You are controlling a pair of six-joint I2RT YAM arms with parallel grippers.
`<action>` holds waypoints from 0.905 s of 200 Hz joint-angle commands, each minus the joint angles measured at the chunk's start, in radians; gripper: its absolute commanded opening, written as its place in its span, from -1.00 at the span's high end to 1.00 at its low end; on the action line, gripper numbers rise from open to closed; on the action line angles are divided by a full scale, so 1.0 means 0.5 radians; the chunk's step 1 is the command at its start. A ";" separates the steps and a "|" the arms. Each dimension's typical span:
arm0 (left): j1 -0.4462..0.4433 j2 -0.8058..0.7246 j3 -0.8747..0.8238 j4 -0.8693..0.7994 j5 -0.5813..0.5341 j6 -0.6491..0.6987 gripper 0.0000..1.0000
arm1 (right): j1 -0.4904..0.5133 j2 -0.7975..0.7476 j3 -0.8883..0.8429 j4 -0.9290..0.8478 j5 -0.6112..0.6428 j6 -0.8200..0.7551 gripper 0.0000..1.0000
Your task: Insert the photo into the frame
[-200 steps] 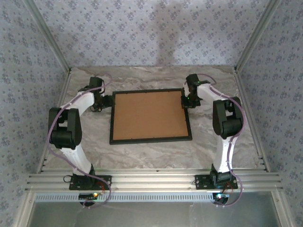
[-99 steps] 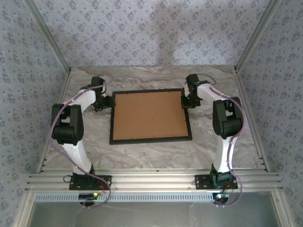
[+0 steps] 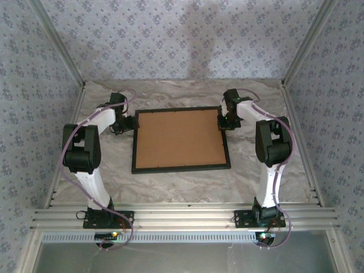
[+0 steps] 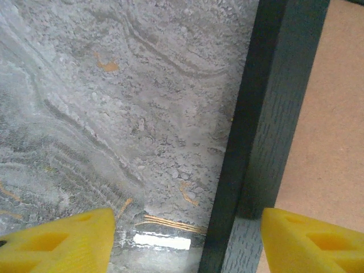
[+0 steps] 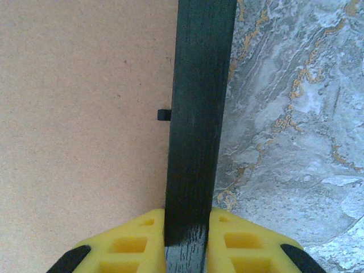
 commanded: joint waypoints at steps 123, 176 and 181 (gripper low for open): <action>-0.109 0.206 -0.004 -0.070 0.055 0.030 -0.33 | 0.069 0.075 0.016 -0.098 -0.055 -0.003 0.63; -0.200 0.238 0.003 -0.157 -0.076 0.026 -0.30 | 0.103 0.113 0.036 -0.081 -0.112 0.019 0.63; -0.205 0.244 0.014 -0.170 -0.078 0.030 -0.30 | 0.107 0.115 0.037 -0.079 -0.116 0.022 0.63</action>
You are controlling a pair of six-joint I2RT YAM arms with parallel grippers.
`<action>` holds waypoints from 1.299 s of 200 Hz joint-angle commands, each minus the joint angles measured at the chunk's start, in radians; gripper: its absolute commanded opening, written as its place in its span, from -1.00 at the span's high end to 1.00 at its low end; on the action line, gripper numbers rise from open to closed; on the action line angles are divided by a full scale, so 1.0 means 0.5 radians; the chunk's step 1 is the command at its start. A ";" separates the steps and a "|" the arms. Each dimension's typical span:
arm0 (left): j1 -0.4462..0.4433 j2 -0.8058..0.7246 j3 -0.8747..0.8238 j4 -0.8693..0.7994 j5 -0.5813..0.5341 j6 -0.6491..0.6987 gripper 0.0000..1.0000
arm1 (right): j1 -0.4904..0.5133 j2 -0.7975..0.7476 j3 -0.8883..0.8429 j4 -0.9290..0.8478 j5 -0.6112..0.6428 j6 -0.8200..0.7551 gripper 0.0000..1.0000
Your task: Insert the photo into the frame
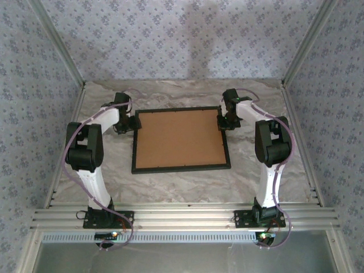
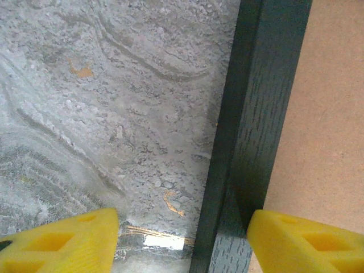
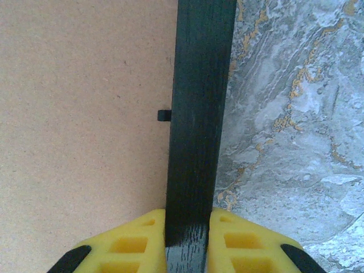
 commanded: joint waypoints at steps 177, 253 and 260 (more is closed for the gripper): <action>-0.268 0.283 0.071 -0.190 0.082 -0.033 -0.29 | 0.102 0.102 0.059 -0.088 -0.174 0.018 0.63; -0.166 -0.085 0.189 -0.312 0.014 0.012 -0.45 | 0.050 0.067 0.034 -0.109 -0.138 0.030 0.63; -0.147 -0.119 0.170 -0.302 0.018 0.004 -0.46 | 0.050 0.067 0.034 -0.111 -0.137 0.028 0.63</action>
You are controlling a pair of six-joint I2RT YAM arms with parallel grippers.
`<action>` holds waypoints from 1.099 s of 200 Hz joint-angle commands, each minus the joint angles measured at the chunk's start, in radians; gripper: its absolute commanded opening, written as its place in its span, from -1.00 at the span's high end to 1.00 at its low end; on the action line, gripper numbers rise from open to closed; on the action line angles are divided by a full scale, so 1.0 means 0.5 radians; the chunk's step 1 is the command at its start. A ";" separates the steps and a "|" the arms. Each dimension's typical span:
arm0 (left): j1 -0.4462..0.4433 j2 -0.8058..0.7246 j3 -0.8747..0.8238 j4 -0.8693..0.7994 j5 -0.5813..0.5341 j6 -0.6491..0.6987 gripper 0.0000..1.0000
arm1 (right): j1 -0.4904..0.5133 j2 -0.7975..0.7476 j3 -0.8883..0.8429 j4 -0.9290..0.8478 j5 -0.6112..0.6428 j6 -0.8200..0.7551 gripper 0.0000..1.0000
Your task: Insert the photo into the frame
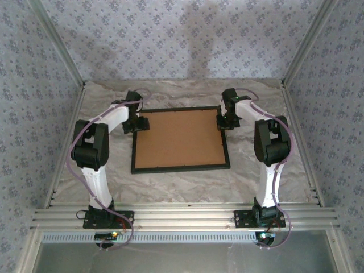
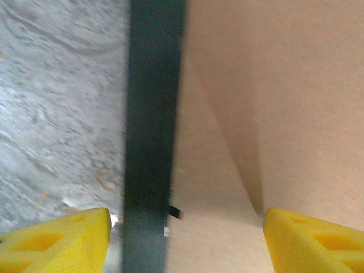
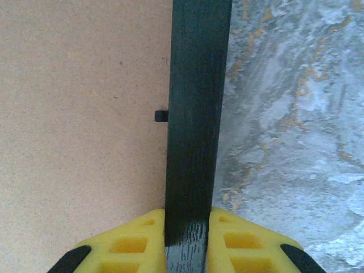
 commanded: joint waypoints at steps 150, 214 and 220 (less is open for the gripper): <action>0.229 -0.230 -0.257 0.146 0.106 -0.038 -0.47 | 0.046 0.035 -0.034 -0.043 -0.125 -0.007 0.63; 0.236 -0.148 -0.227 0.150 0.072 -0.035 -0.47 | 0.039 0.026 -0.043 -0.053 -0.124 -0.009 0.63; 0.237 -0.150 -0.224 0.147 0.073 -0.037 -0.47 | 0.039 0.023 -0.040 -0.056 -0.126 -0.011 0.63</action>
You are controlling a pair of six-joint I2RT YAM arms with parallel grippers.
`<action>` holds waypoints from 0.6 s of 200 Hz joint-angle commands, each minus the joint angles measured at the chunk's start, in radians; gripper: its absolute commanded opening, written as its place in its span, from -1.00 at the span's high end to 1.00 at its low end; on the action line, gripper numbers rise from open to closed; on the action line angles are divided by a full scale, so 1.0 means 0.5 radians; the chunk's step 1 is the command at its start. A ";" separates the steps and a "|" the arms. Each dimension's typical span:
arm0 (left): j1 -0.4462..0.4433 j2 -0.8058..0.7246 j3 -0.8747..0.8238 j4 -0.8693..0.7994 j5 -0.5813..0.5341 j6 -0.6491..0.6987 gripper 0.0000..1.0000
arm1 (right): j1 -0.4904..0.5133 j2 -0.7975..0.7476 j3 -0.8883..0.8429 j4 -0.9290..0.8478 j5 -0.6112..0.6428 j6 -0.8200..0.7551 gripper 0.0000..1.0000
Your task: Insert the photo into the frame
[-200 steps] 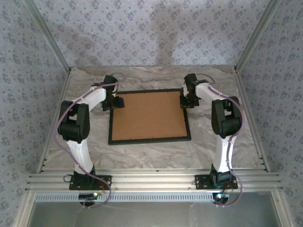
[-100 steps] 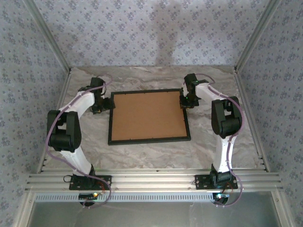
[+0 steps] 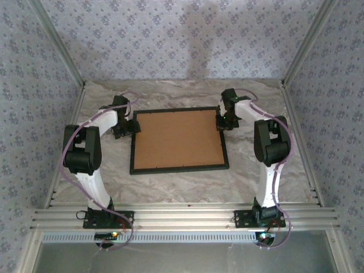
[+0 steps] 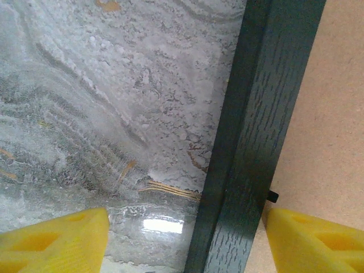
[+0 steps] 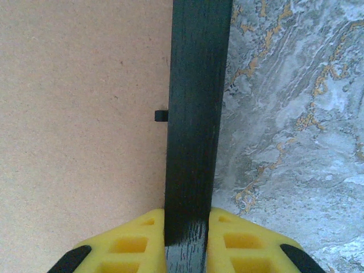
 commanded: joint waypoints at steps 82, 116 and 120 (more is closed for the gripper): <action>0.038 -0.028 0.129 -0.027 0.003 -0.005 -0.48 | 0.037 0.032 -0.039 -0.058 -0.095 -0.011 0.63; 0.042 -0.007 0.125 -0.024 -0.032 0.002 -0.47 | 0.039 0.026 -0.050 -0.063 -0.093 -0.011 0.63; 0.043 -0.004 0.126 -0.024 -0.033 0.004 -0.47 | 0.037 0.026 -0.052 -0.064 -0.095 -0.011 0.63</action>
